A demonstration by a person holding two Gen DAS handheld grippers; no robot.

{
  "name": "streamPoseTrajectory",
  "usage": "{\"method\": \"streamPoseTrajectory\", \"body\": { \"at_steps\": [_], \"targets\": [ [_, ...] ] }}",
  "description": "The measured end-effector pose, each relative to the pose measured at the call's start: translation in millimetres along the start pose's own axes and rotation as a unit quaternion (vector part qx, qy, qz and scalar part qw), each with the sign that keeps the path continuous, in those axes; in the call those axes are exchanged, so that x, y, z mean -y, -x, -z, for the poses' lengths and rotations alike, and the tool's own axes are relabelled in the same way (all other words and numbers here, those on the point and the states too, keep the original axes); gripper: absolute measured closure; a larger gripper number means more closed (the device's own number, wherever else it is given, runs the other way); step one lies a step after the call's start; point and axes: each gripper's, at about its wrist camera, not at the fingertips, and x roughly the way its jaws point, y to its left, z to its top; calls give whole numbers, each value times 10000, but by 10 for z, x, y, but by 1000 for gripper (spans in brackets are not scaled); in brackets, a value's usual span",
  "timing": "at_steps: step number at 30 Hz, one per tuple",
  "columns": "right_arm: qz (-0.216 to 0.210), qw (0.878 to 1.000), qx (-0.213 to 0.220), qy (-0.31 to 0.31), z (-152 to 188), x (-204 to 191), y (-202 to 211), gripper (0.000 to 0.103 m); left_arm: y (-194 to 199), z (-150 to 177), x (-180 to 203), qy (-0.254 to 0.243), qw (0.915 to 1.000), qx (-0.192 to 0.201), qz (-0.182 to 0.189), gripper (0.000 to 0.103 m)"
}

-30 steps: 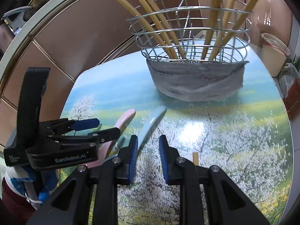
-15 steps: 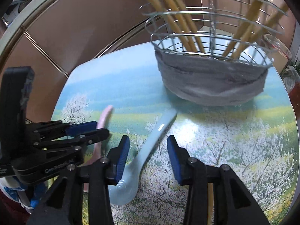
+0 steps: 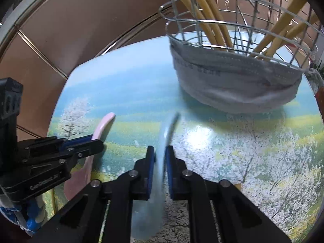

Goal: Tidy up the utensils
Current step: 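Close the left tool on the pink spoon handle while the right tool grasps the light-blue spoon, then lift both spoons and carry them above the wire holder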

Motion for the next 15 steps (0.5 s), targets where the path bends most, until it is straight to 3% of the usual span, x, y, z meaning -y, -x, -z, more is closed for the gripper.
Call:
{"method": "streamPoseTrajectory", "body": {
  "at_steps": [15],
  "targets": [
    [-450, 9946, 843, 406, 419, -52, 924, 96, 849, 497, 68, 311, 9952, 930, -16, 92]
  ]
}}
